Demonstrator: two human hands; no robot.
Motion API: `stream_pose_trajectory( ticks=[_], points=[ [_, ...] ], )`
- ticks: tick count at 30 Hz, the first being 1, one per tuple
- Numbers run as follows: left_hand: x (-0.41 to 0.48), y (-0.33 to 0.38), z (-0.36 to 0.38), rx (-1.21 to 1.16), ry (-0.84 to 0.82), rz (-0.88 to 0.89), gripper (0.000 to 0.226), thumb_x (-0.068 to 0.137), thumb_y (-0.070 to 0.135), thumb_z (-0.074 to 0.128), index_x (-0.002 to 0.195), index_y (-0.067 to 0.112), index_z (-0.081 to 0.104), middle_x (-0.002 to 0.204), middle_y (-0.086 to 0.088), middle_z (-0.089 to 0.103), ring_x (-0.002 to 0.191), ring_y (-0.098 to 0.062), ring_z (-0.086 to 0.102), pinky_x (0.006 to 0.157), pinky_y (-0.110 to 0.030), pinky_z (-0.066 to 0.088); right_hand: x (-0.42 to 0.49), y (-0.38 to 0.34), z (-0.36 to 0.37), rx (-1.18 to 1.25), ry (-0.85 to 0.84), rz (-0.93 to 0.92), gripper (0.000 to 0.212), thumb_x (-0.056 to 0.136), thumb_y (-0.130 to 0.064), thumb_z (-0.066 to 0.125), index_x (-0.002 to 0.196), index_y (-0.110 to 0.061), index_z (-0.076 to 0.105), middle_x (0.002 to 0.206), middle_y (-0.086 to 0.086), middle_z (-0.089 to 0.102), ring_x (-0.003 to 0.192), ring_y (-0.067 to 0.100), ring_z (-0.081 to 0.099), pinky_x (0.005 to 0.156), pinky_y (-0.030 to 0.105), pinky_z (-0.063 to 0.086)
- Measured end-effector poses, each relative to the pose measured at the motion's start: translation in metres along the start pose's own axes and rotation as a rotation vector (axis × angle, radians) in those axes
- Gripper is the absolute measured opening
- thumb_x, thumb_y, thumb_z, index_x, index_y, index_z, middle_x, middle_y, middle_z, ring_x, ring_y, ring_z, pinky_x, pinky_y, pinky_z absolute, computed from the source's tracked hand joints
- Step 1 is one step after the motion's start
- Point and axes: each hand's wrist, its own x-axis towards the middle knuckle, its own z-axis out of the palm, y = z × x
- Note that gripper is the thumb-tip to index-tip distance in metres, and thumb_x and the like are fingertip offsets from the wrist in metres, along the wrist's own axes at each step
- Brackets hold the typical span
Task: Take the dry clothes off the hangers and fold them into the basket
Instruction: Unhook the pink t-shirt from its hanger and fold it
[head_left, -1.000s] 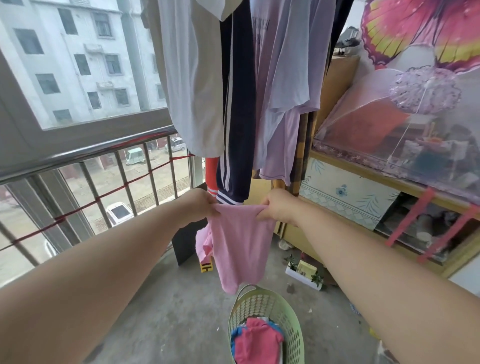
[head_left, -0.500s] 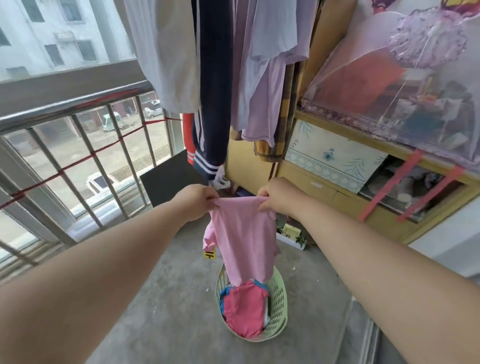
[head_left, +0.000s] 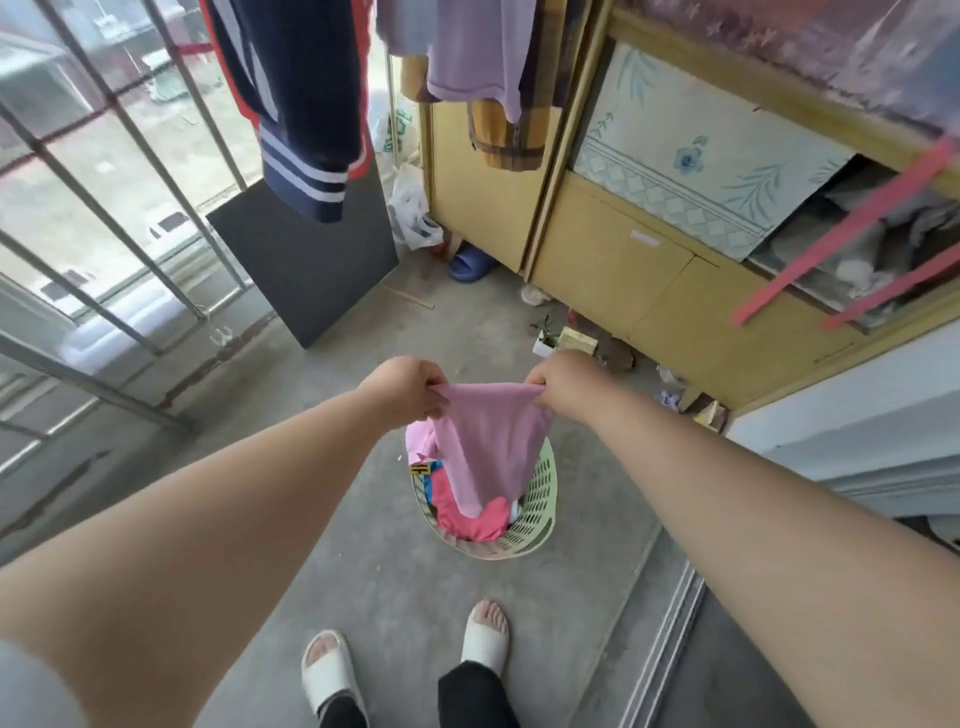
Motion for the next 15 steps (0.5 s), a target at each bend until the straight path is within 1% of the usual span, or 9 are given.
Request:
stream_pose_trajectory(
  ticks=[4, 6, 8, 10, 11, 12, 13, 14, 15],
  points=[
    [0.031, -0.009, 0.039, -0.026, 0.035, -0.061, 0.018, 0.087, 0.016, 0.062, 0.104, 0.014, 0.068, 0.1, -0.007, 0.069, 0.094, -0.026, 0.061, 0.067, -0.023, 0.037, 0.038, 0.023, 0.045, 0.07, -0.02, 0.06, 0.036, 0.066, 0.008, 0.046, 0.068, -0.02, 0.068, 0.085, 0.005, 0.067, 0.08, 0.027, 0.06, 0.062, 0.024, 0.045],
    [0.042, -0.013, 0.058, -0.053, 0.067, -0.082, 0.018, 0.088, 0.016, 0.059, 0.104, 0.015, 0.067, 0.102, -0.006, 0.068, 0.092, -0.025, 0.059, 0.066, -0.022, 0.034, 0.05, 0.035, 0.066, 0.087, -0.034, 0.062, 0.04, 0.067, 0.007, 0.045, 0.076, -0.021, 0.072, 0.092, 0.007, 0.067, 0.084, 0.027, 0.061, 0.068, 0.025, 0.051],
    [0.051, -0.016, 0.076, -0.082, 0.091, -0.096, 0.018, 0.09, 0.014, 0.056, 0.103, 0.014, 0.068, 0.1, -0.005, 0.068, 0.083, -0.022, 0.056, 0.066, -0.022, 0.034, 0.056, 0.045, 0.086, 0.069, -0.048, 0.057, 0.039, 0.073, 0.004, 0.049, 0.091, -0.019, 0.075, 0.096, 0.009, 0.07, 0.09, 0.028, 0.065, 0.073, 0.025, 0.05],
    [0.06, -0.019, 0.094, -0.095, 0.1, -0.111, 0.018, 0.09, 0.013, 0.055, 0.104, 0.013, 0.068, 0.101, -0.007, 0.067, 0.082, -0.023, 0.056, 0.066, -0.022, 0.036, 0.059, 0.055, 0.108, 0.073, -0.025, 0.03, 0.03, 0.075, -0.004, 0.051, 0.092, -0.016, 0.073, 0.094, 0.013, 0.068, 0.09, 0.03, 0.063, 0.067, 0.025, 0.044],
    [0.06, -0.021, 0.1, -0.096, 0.099, -0.115, 0.019, 0.09, 0.013, 0.056, 0.105, 0.013, 0.067, 0.103, -0.007, 0.067, 0.087, -0.025, 0.059, 0.068, -0.022, 0.037, 0.054, 0.057, 0.114, 0.093, 0.0, 0.013, 0.026, 0.073, -0.011, 0.046, 0.085, -0.015, 0.069, 0.089, 0.014, 0.063, 0.085, 0.03, 0.059, 0.06, 0.027, 0.036],
    [0.062, -0.024, 0.109, -0.099, 0.076, -0.119, 0.02, 0.09, 0.012, 0.058, 0.107, 0.013, 0.067, 0.106, -0.008, 0.067, 0.093, -0.027, 0.06, 0.07, -0.022, 0.039, 0.052, 0.059, 0.126, 0.117, 0.002, 0.013, 0.023, 0.07, -0.015, 0.041, 0.078, -0.015, 0.063, 0.085, 0.015, 0.058, 0.082, 0.029, 0.055, 0.056, 0.029, 0.029],
    [0.065, -0.028, 0.121, -0.101, 0.017, -0.13, 0.022, 0.089, 0.013, 0.06, 0.11, 0.014, 0.066, 0.111, -0.008, 0.066, 0.098, -0.027, 0.061, 0.075, -0.023, 0.042, 0.054, 0.063, 0.14, 0.113, -0.02, 0.004, 0.022, 0.071, -0.014, 0.04, 0.078, -0.015, 0.06, 0.088, 0.017, 0.057, 0.085, 0.029, 0.055, 0.056, 0.032, 0.025],
    [0.067, -0.033, 0.133, -0.077, -0.086, -0.141, 0.026, 0.088, 0.014, 0.062, 0.114, 0.016, 0.064, 0.116, -0.009, 0.064, 0.103, -0.026, 0.06, 0.081, -0.026, 0.046, 0.055, 0.066, 0.157, 0.077, -0.079, -0.007, 0.024, 0.078, -0.01, 0.041, 0.087, -0.014, 0.063, 0.1, 0.02, 0.06, 0.095, 0.031, 0.057, 0.06, 0.032, 0.028],
    [0.066, -0.037, 0.144, -0.026, -0.214, -0.142, 0.032, 0.088, 0.017, 0.063, 0.12, 0.017, 0.061, 0.123, -0.008, 0.061, 0.109, -0.026, 0.058, 0.088, -0.028, 0.047, 0.056, 0.069, 0.174, 0.037, -0.17, -0.003, 0.032, 0.084, -0.005, 0.043, 0.105, -0.011, 0.066, 0.117, 0.019, 0.06, 0.109, 0.031, 0.056, 0.07, 0.029, 0.035]
  ],
)
